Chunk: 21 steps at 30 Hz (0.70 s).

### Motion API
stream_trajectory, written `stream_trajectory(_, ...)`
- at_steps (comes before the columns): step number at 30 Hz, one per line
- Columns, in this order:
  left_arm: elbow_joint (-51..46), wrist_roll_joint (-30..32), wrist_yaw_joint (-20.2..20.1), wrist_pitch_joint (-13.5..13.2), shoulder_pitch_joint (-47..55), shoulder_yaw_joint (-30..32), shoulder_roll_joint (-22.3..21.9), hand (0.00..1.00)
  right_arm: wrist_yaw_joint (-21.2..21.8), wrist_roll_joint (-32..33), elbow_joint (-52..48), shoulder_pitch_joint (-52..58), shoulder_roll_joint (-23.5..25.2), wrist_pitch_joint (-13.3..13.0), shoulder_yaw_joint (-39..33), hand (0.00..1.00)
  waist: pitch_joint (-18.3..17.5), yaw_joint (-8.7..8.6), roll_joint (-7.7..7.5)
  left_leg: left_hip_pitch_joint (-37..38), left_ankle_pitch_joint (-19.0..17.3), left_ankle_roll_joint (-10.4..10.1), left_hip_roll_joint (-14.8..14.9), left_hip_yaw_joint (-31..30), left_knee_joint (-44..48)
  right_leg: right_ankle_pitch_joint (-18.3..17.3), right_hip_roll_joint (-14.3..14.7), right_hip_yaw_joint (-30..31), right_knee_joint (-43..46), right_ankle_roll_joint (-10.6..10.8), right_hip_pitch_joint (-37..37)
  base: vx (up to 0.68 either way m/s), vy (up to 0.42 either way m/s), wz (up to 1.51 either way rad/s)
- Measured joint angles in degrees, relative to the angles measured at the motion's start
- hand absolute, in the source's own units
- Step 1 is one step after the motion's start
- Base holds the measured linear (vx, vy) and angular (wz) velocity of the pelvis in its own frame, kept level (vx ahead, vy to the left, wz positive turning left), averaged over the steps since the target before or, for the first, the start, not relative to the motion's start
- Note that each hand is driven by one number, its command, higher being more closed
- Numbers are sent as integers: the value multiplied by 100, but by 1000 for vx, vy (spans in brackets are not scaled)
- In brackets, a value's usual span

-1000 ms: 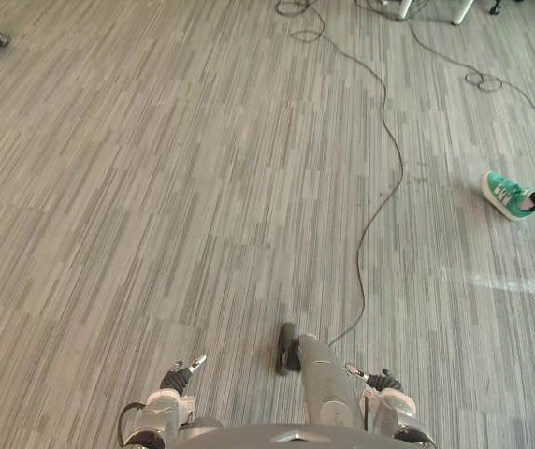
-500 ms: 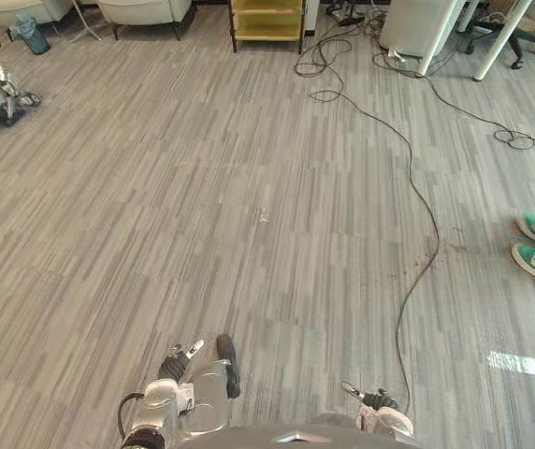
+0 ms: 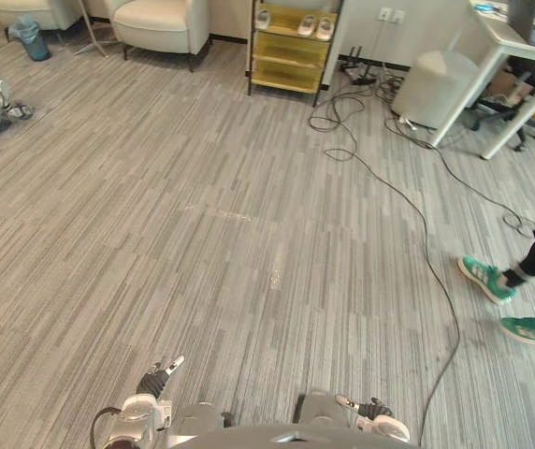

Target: Pick up cushions and gather them together orderly.

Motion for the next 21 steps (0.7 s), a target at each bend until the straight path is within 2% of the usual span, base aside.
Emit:
stream_trajectory(1, 15, 0, 3, 11, -3, -23, -15, 0, -1, -1, -6, 1, 1, -7, -7, 0, 6, -18, 10, 113, 0, 0, 12, -82, -94, 15, 71, -39, -315, -24, -117, 495, -54, 80)
stream_trajectory(2, 13, 1, 12, 29, -56, -28, -61, 0, -2, -1, -30, 6, 4, -29, -16, 0, 31, -57, 32, 340, 2, -3, 53, -226, -284, 161, 222, -63, -1033, -54, -319, 651, -108, 101)
stream_trajectory(3, 14, 3, 18, 40, -46, -37, -109, 0, -9, 2, -27, 13, 8, -31, -34, 0, 82, -108, 68, 711, 3, -7, 139, -501, -576, 701, 421, -17, -2384, -60, -488, 660, -137, 117)
stream_trajectory(4, 14, 7, 16, 41, -33, -42, -131, 0, -8, 0, -26, 19, 17, -23, -33, 0, 92, -141, 67, 865, 1, -15, 166, -620, -685, 1047, 468, -6, -3051, -14, -468, 804, -223, 143)
stream_trajectory(5, 3, 8, 14, 39, 3, -61, -151, 0, -9, -5, -9, 101, 83, -13, -36, 0, 101, -186, -47, 1134, -17, -82, 130, -889, -831, 1639, 459, 121, -3989, 61, -418, 698, -273, 130)
stream_trajectory(6, 32, 28, 16, 42, -5, -45, -147, 0, -9, -3, 2, 181, 97, 19, -93, 0, 100, -233, -52, 1375, -104, -247, 253, -1140, -820, 2409, 505, 300, -3763, -170, -355, 701, -292, 113)
stream_trajectory(7, 38, 66, 12, 42, -2, -20, -197, 0, -14, -6, -5, 173, 103, 31, -150, 0, 116, -239, 49, 1418, -114, -267, 348, -1203, -763, 2449, 537, 326, -3516, -243, -388, 690, -305, 76)
stream_trajectory(8, 59, 136, 10, 39, -5, 0, -330, 0, -11, -11, -56, 173, 81, 19, -301, 0, 126, -222, 299, 1377, -34, -458, 560, -1292, -463, 1920, 604, 190, -2932, -382, -469, 807, -338, 38)
stream_trajectory(9, 43, 165, 3, 37, -1, 149, -473, 0, -11, -14, -138, 174, 71, 31, -450, 0, 111, -193, 455, 1205, 234, -915, 710, -1294, 229, 1486, 686, 75, -2513, -520, -407, 800, -323, 25)
stream_trajectory(10, 39, 186, -2, 38, -4, 243, -517, 0, -7, -20, -197, 175, 60, 48, -445, 0, 119, -200, 491, 1027, 403, -1139, 755, -1297, 731, 1309, 718, 26, -2438, -546, -300, 668, -249, 8)
stream_trajectory(12, -45, 227, -39, 39, -11, 394, -581, 0, -11, -21, -250, 177, 46, 64, -435, 0, 180, -236, 593, 379, 1107, -1662, 892, -1302, 2398, 1054, 836, -57, -2540, -628, 131, 495, -148, 7)
stream_trajectory(13, -157, 226, -65, 37, -5, 440, -586, 0, -30, -11, -251, 201, 1, 74, -365, 0, 201, -196, 636, -269, 1128, -1800, 1201, -938, 3882, 920, 1007, -94, -2810, -699, 672, 682, -178, 4)
stream_trajectory(14, -248, 221, -83, 39, 1, 470, -552, 0, -45, 1, -253, 241, -7, 70, -308, 0, 230, -129, 603, -627, 943, -1514, 1497, -442, 4501, 861, 1067, -112, -3050, -752, 1160, 653, -161, 1)
stream_trajectory(15, -280, 218, -86, 39, 1, 472, -534, 0, -50, 6, -251, 253, -5, 73, -290, 0, 238, -98, 563, -744, 821, -1379, 1571, -255, 4635, 838, 1067, -110, -3183, -749, 1389, 459, -105, 8)
stream_trajectory(16, -451, 207, -85, 36, 28, 473, -517, 0, -59, 62, -263, 288, -12, 62, -253, 0, 239, -18, 441, -1221, 604, -1113, 1698, 152, 4606, 816, 1044, -106, -3587, -714, 1897, 429, -74, 7)
stream_trajectory(17, -494, 206, -85, 17, 32, 471, -517, 0, -59, 93, -289, 280, -7, 58, -260, 0, 230, 19, 443, -1438, 510, -1032, 1720, 261, 4493, 797, 1029, -97, -3731, -674, 2070, 435, -50, 1)
stream_trajectory(19, -522, 92, -84, -15, 28, 428, -519, 0, -60, 225, -391, 232, -16, 38, -281, 0, 225, 66, 483, -1879, 307, -978, 1697, 420, 3603, 795, 973, -81, -3998, -566, 2380, 340, 29, -12)
stream_trajectory(20, -570, 39, -83, -34, 18, 417, -519, 0, -61, 253, -435, 218, 18, 24, -278, 0, 229, 117, 474, -2046, 281, -981, 1638, 531, 2752, 730, 869, -40, -4071, -438, 2515, 461, 164, -16)
stream_trajectory(21, -579, 1, -78, -39, -6, 391, -509, 0, -65, 290, -439, 186, 36, 14, -284, 0, 243, 142, 451, -2179, 491, -1026, 1410, 470, 1401, 580, 660, -13, -4114, -205, 2704, 383, 153, -12)
